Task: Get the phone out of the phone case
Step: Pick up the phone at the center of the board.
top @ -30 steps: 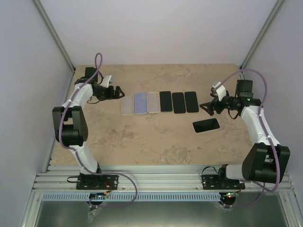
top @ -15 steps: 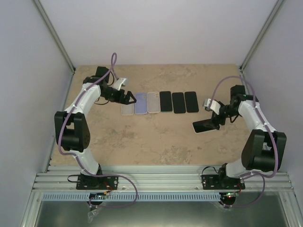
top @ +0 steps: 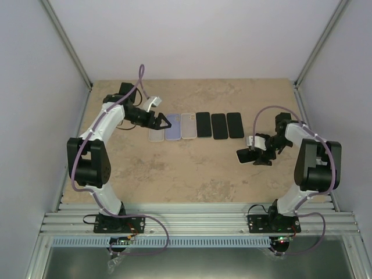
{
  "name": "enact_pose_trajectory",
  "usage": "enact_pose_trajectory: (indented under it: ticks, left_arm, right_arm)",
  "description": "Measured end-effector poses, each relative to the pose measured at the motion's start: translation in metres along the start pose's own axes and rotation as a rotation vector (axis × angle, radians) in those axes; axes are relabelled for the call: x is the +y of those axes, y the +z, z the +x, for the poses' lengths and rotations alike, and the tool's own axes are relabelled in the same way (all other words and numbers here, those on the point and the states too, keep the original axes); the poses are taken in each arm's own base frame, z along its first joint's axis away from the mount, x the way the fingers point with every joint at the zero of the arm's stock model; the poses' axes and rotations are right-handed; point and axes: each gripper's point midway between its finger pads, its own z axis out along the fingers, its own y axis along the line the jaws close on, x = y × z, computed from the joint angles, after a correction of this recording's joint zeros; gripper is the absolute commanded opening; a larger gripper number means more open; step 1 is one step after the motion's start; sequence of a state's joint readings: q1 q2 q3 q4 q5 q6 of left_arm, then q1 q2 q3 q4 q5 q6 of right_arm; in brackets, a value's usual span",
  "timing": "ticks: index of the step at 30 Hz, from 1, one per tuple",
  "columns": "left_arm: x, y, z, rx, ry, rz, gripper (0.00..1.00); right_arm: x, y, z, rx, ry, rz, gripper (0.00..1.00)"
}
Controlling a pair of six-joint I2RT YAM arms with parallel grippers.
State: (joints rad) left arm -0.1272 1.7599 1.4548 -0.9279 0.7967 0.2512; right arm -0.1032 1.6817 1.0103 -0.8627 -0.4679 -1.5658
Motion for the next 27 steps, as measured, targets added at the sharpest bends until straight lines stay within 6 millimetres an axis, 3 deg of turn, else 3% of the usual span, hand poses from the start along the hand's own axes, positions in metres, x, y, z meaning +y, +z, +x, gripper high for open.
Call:
enact_pose_trajectory:
  ticks: [9, 18, 27]
  left_arm:
    - [-0.008, 0.003, 0.005, 0.006, -0.003, 0.044, 0.99]
    - [-0.010, 0.003, 0.006, 0.006, -0.008, 0.059, 0.99]
    - [-0.011, 0.003, 0.006, 0.005, -0.006, 0.060, 0.99]
  right_arm:
    - [-0.012, 0.019, 0.020, 0.055, -0.015, -0.004, 0.98]
    - [-0.013, 0.023, 0.022, 0.059, 0.000, -0.029, 0.97]
    - [-0.010, 0.026, 0.017, 0.085, -0.027, -0.061, 0.74]
